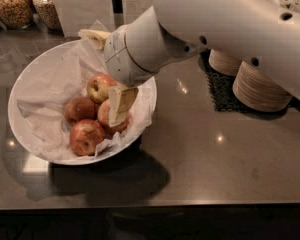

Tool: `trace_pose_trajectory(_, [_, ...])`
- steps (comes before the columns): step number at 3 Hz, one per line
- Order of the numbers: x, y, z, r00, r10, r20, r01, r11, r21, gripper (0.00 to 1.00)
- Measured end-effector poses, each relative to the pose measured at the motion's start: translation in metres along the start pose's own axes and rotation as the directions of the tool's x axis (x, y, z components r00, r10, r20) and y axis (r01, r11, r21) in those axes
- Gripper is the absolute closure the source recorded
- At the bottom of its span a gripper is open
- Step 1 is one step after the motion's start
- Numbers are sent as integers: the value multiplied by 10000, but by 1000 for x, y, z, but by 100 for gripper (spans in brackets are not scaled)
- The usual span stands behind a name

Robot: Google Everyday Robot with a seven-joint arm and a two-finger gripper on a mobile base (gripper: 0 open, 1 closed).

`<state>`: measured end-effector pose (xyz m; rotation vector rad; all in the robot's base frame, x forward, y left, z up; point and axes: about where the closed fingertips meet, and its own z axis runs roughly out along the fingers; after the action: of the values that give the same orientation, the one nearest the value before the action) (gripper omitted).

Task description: Pick apple from white bowl

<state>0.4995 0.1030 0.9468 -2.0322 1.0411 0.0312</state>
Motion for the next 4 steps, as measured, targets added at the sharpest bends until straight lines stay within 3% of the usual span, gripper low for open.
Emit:
trace_pose_trajectory(1, [-2,-21,-4,9996,-264,75,257,9958,880,0])
trace_pose_trajectory(2, [6,-16,4,9999,128,32,-130,9982,585,0])
trace_pose_trajectory(3, [17,2,17,9960,819,-344,-831,9960,-339,0])
trace_pose_trajectory(4, [17,2,17,9961,817,-342,-829,9960,-337,0])
